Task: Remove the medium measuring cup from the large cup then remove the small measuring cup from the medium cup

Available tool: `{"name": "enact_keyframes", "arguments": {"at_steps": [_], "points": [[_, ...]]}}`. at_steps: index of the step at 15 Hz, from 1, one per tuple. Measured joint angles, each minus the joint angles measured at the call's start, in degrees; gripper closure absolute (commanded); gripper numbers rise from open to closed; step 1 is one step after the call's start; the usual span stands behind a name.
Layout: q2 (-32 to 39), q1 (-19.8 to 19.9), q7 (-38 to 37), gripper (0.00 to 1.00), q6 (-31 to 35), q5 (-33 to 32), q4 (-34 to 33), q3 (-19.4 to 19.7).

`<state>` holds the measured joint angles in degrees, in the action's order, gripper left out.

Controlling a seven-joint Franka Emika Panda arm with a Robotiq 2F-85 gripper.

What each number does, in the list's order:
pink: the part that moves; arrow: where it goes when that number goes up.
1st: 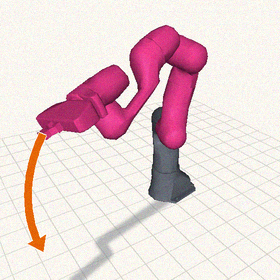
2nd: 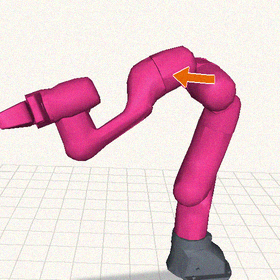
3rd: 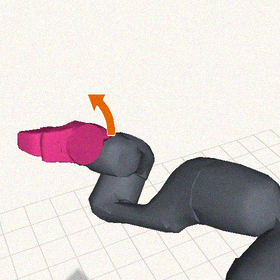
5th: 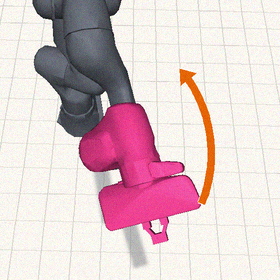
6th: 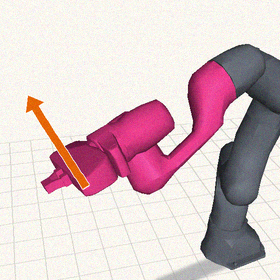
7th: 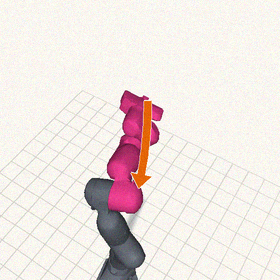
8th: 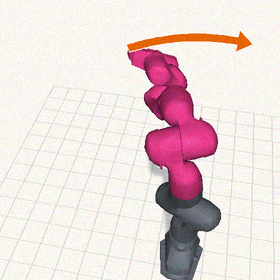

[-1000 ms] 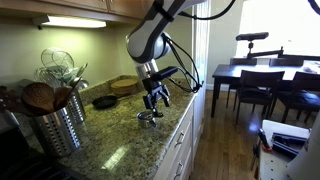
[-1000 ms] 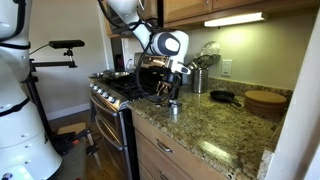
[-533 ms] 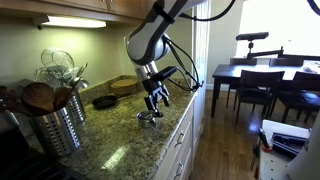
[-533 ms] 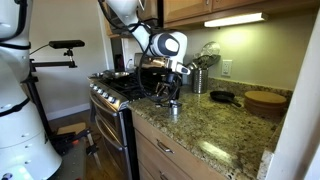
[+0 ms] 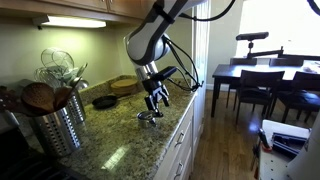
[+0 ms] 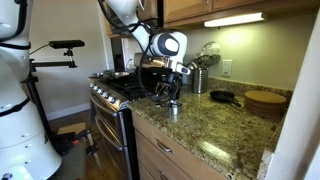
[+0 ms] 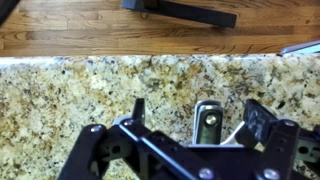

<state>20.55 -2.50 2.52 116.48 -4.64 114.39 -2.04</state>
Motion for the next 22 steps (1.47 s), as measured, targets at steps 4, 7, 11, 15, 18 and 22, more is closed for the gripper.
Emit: {"name": "enact_keyframes", "arguments": {"at_steps": [4,7,11,15,18,22], "points": [[0.0,-0.12,0.0,0.0,0.05,0.0,-0.06,-0.14],[0.04,-0.35,0.0,0.07,0.04,0.0,-0.33,-0.33],[0.58,-0.47,0.0,0.36,0.05,0.0,-0.68,-0.57],[1.51,-0.47,0.0,0.38,0.05,0.0,-1.25,-0.58],[1.95,-0.47,0.0,0.57,0.05,0.0,-1.54,-0.58],[2.69,-0.47,0.0,0.72,0.05,0.0,-2.16,-0.58]]}}
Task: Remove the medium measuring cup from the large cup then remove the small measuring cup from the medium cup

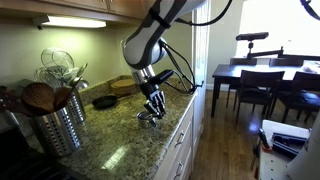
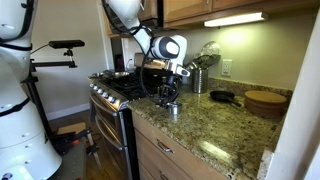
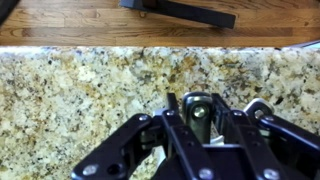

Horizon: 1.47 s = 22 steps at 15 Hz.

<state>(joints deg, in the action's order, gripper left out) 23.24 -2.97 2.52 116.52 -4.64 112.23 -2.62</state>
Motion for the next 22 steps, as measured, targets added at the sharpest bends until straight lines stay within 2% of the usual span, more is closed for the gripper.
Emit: {"name": "enact_keyframes", "arguments": {"at_steps": [1,3,4,6,12,20,21,22], "points": [[0.06,0.0,0.0,0.67,0.0,0.0,-0.02,0.0],[0.07,0.0,0.0,0.66,0.0,0.0,-0.02,0.0],[0.07,0.0,0.0,0.41,0.0,0.0,-0.02,0.0],[0.07,0.0,0.0,0.39,-0.01,0.0,-0.02,0.0],[0.07,0.0,0.0,0.02,-0.03,0.0,-0.48,0.08],[0.09,0.01,0.0,0.0,-0.03,0.0,-2.27,0.19],[0.1,0.02,0.0,0.16,-0.03,0.0,-2.28,0.2],[0.13,0.02,0.0,0.26,-0.03,0.0,-2.29,0.2]]}}
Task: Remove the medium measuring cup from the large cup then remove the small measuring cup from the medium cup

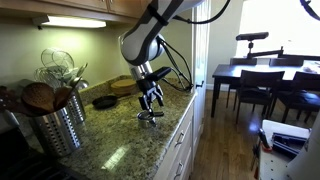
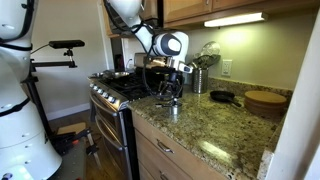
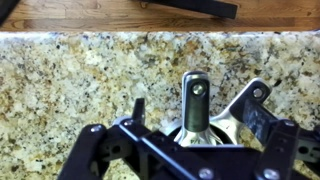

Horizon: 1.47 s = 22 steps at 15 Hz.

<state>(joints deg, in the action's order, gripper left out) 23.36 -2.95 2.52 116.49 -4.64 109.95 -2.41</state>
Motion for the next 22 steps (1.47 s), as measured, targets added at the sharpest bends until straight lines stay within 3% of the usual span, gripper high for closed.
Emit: {"name": "enact_keyframes", "arguments": {"at_steps": [10,22], "points": [[1.18,0.07,0.0,0.91,0.0,0.0,-0.32,0.3],[1.31,0.07,0.0,0.88,-0.03,-0.01,-0.75,0.58]]}}
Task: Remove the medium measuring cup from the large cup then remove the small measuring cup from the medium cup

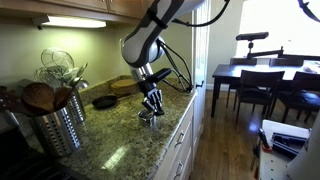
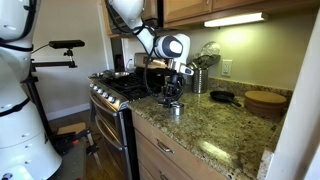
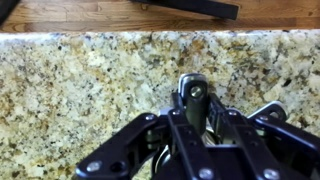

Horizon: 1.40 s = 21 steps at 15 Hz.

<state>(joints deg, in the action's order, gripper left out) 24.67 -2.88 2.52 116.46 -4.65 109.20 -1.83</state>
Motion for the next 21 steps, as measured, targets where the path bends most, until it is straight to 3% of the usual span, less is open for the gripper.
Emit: {"name": "enact_keyframes", "arguments": {"at_steps": [16,17,18,21], "points": [[-0.01,0.0,-0.11,0.88,-0.03,-0.93,-1.29,0.14],[-0.01,0.0,-0.11,0.83,-0.03,-0.93,-1.29,0.14],[-0.01,0.0,-0.11,0.69,-0.03,-0.93,-1.29,0.14],[-0.01,0.0,-0.11,0.67,-0.03,-0.93,-1.29,0.13]]}}
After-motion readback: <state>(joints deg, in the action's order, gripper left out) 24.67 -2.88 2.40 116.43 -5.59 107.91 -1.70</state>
